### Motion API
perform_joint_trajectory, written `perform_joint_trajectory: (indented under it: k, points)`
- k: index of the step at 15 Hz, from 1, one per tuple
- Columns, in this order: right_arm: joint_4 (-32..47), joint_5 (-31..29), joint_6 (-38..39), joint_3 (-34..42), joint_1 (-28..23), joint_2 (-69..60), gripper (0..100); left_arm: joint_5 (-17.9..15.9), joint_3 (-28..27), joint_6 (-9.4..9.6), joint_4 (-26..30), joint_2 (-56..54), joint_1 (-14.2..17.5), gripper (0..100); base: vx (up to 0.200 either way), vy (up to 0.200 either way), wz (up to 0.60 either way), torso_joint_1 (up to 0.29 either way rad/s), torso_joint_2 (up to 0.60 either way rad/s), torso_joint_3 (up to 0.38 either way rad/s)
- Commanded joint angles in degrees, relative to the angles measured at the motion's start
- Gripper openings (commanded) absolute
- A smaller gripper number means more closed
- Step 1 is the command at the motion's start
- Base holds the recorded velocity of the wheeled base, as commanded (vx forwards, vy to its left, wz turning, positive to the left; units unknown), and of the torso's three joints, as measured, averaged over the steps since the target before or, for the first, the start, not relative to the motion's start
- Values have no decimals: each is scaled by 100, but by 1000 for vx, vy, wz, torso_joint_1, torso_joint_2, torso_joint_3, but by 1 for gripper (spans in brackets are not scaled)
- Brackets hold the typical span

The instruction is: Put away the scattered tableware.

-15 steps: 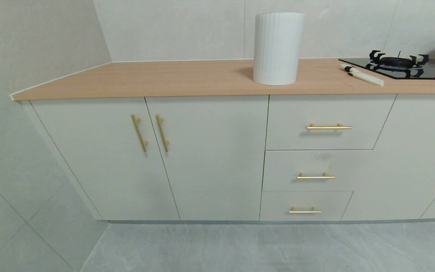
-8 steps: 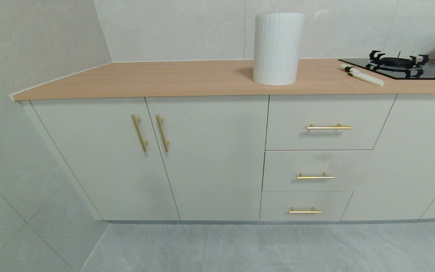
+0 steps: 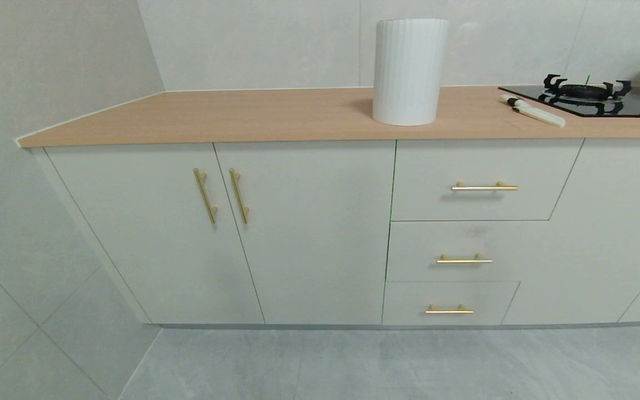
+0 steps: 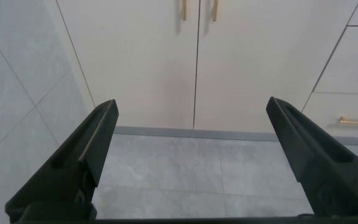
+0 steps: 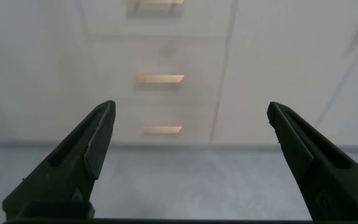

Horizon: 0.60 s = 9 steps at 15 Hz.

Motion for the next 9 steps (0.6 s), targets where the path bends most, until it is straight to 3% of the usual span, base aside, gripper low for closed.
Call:
perform_joint_trajectory:
  k: [1, 6, 7, 9]
  points:
    - [61, 18, 3, 59, 13, 82, 100, 2, 0, -1, 1, 0, 1, 100, 0, 0, 0, 0, 0, 0]
    - [53, 18, 117, 59, 4, 2, 100, 2, 0, 8, 1, 0, 1, 100, 0, 0, 0, 0, 0, 0]
    - [53, 18, 214, 68, 4, 2, 100, -7, 0, 104, 1, 0, 1, 100, 0, 0, 0, 0, 0, 0]
    - [53, 18, 214, 68, 4, 2, 100, 2, 0, 60, 1, 0, 1, 100, 0, 0, 0, 0, 0, 0]
